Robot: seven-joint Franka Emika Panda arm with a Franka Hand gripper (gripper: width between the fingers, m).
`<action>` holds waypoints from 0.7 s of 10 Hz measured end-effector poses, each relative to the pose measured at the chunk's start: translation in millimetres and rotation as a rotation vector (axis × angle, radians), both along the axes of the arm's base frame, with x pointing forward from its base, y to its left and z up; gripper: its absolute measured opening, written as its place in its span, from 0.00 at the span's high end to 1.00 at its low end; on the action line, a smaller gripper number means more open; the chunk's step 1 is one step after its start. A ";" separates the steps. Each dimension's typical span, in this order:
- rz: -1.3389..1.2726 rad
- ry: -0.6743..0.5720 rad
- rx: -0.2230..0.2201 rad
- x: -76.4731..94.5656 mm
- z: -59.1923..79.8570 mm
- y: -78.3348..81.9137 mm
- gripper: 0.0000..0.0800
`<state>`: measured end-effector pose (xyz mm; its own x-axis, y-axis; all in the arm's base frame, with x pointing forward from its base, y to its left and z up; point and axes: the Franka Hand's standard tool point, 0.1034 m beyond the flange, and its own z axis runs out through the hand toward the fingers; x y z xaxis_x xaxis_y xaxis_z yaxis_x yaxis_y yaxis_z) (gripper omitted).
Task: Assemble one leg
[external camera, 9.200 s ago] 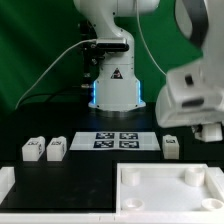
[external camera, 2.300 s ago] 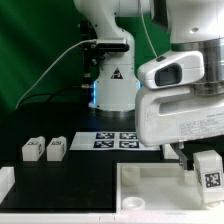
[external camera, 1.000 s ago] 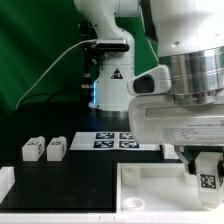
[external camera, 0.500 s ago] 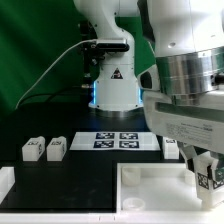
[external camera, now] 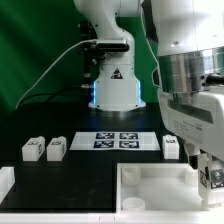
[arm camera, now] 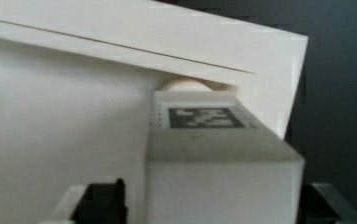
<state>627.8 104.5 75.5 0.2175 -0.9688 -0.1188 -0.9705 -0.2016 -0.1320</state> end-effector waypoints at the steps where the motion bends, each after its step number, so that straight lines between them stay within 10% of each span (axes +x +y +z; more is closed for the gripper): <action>1: 0.125 -0.024 -0.014 0.5 -0.1 3.1 0.32; 7: 0.997 -0.150 -0.112 0.4 11.5 25.5 0.19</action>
Offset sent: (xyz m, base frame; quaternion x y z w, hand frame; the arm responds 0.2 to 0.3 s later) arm -0.0014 0.0312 0.0223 -0.0183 -0.0227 -0.4120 0.9107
